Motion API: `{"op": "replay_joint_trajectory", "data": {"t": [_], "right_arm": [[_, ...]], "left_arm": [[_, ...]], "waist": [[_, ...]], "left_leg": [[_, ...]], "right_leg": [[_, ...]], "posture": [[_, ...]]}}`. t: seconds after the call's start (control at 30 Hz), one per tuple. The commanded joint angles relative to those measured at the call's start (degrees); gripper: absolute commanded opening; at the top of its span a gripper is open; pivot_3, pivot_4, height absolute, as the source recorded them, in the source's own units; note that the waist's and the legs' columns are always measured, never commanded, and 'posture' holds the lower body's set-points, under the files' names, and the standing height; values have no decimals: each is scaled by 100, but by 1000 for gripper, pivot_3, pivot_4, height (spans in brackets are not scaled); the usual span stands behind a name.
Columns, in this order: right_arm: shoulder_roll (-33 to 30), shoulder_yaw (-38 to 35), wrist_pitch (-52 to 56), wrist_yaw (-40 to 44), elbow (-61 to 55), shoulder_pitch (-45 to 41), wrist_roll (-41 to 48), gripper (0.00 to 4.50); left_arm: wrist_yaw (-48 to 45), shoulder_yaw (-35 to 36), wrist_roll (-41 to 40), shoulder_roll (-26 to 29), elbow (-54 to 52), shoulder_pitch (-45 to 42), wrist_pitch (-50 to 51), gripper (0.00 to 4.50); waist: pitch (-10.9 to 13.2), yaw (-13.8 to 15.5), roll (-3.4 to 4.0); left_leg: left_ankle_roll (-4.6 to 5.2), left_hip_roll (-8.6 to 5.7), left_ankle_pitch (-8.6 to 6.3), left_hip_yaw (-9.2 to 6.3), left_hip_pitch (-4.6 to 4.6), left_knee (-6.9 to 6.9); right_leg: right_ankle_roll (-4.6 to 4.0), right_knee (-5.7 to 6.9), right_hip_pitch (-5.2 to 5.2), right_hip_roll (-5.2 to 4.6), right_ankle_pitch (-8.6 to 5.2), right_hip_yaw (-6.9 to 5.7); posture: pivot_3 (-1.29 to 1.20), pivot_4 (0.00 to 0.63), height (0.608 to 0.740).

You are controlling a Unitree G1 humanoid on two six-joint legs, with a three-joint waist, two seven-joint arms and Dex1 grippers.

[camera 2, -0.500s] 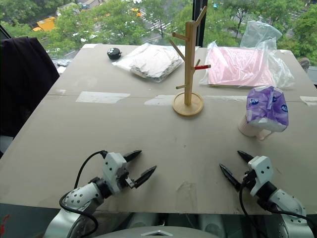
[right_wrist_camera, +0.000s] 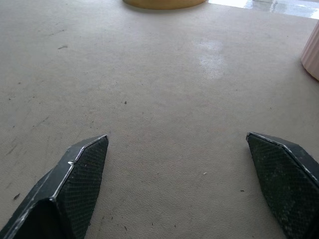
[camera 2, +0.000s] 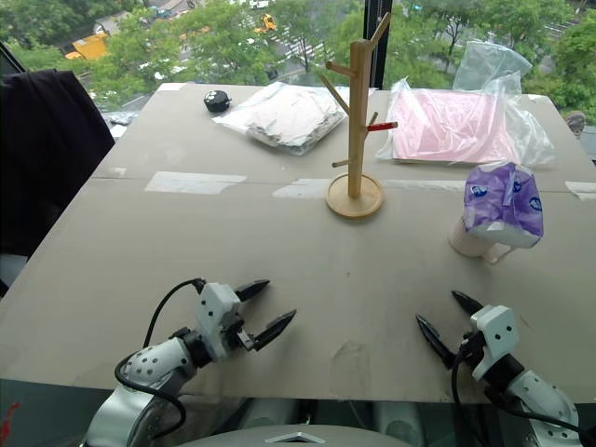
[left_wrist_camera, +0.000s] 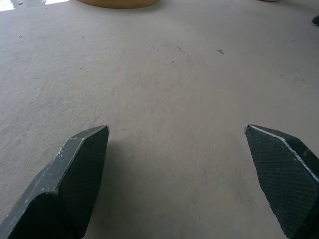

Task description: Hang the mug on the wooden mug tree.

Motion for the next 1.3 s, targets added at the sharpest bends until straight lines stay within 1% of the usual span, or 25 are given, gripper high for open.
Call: {"op": "replay_joint_trajectory", "data": {"t": [0.03,0.3,0.47,0.5,0.6,0.7,0.8,0.87,1.0,1.13,1.2,1.3], "right_arm": [[-7,-135,-33,-85,-139,37,17,4477],[-51,-318,44,-232,-370,54,107,4477],[-627,-276,578,21,-1112,103,72,4477],[-701,-308,736,-27,-1335,43,159,4477],[-1134,-711,1668,-384,-2418,-656,1081,4477],[-1389,-1076,2273,-672,-2809,-1152,1666,4477],[-1511,-1695,2597,-1188,-2775,-1913,2196,4477],[-1572,-2069,2772,-1472,-2597,-2278,2346,4477],[-1798,-2839,3345,-1855,-1962,-2383,2353,4477],[-1852,-3047,4236,-2508,-1758,-2368,2448,4477],[-1798,-3090,4684,-2770,-1730,-2503,2827,4477],[-1691,-3164,5319,-3200,-1630,-2798,3625,4477]], "left_arm": [[-52,-87,-63,-25,9,-82,75,4500],[-156,-178,-106,-88,134,-530,219,4500],[-256,-217,-158,-87,166,-1065,409,4500],[-275,-217,-196,-88,153,-1179,468,4500],[-648,-204,-767,-50,-122,-1891,829,4500],[-921,-180,-1171,35,-302,-2310,1127,4500],[-1153,-217,-1438,166,-446,-2824,1389,4500],[-1220,-223,-1583,198,-497,-3095,1540,4500],[-1454,-306,-1776,367,-671,-3436,1800,4500],[-1599,-422,-1674,545,-712,-3574,1853,4500],[-1574,-424,-1690,562,-744,-3627,1887,4500],[-1587,-418,-1701,605,-749,-3711,1892,4500]], "waist": [[0,-2,0],[3,-3,2],[6,-3,4],[6,-6,4],[23,-19,6],[16,-8,-4],[21,0,-16],[23,4,-16],[24,2,-22],[25,-14,-21],[25,-25,-20],[26,-36,-18]], "left_leg": [[0,0,0,0,-1,0],[0,-1,0,0,-3,0],[1,-2,0,2,-3,1],[0,-2,1,2,-3,1],[0,-1,1,-1,-4,1],[0,-4,2,-1,-7,12],[0,-7,1,-15,-9,6],[0,-12,2,-10,-19,6],[1,-23,1,-9,-21,6],[2,-24,1,-4,-18,2],[2,-24,1,-3,-14,0],[2,-18,1,0,-9,1]], "right_leg": [[-1,0,-1,1,0,0],[-2,0,-1,1,1,0],[-2,1,-2,5,2,2],[-3,1,-2,6,3,2],[-22,4,-4,13,14,1],[-21,9,-5,17,17,5],[-24,4,1,23,15,-5],[-24,1,-6,21,15,1],[-20,-12,1,16,13,4],[-18,-12,0,19,11,11],[-18,-8,0,22,11,15],[-18,1,0,23,12,20]], "posture": [[0,150,740],[0,150,740],[0,150,740],[0,150,740],[0,150,740],[0,150,740],[0,150,740],[0,150,740],[0,150,740],[0,150,740],[0,150,740],[0,150,740]]}}
